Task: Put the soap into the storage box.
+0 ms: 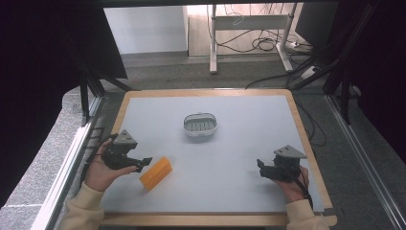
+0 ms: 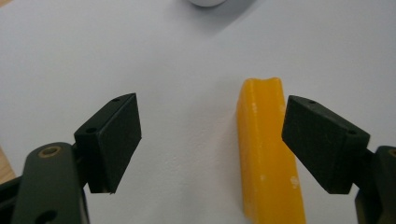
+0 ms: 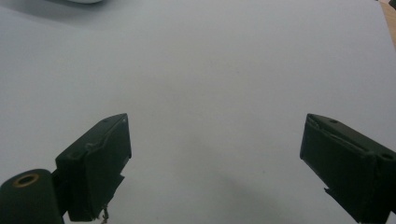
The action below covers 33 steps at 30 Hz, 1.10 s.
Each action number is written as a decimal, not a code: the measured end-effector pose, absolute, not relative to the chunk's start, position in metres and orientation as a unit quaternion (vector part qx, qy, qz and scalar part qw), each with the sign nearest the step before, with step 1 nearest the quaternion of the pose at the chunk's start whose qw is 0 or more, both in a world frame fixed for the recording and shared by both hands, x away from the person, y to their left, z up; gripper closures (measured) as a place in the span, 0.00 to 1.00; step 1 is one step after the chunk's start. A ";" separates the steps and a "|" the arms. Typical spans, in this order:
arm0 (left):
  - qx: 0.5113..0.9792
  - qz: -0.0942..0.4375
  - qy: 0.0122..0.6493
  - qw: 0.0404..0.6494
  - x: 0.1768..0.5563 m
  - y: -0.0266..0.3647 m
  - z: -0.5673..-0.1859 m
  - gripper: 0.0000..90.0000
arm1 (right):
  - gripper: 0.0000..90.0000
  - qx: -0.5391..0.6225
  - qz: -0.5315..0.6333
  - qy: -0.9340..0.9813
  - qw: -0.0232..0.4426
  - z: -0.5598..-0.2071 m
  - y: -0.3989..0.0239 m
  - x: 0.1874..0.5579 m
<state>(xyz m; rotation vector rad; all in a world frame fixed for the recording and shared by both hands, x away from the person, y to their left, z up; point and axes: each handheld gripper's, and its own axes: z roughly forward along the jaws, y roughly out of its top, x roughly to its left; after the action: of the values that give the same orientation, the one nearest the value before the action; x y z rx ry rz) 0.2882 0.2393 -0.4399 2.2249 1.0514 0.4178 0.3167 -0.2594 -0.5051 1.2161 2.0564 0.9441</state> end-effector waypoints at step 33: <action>0.877 0.133 0.365 0.283 0.287 0.203 -0.456 0.22 | 0.11 0.442 0.336 0.777 0.298 -0.507 -0.255 0.315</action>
<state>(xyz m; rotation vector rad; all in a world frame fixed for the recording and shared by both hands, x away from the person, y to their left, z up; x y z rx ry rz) 0.2867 0.2026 -0.4556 2.3483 0.9775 0.3562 0.3155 -0.2553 -0.5069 1.1751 2.0635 0.8928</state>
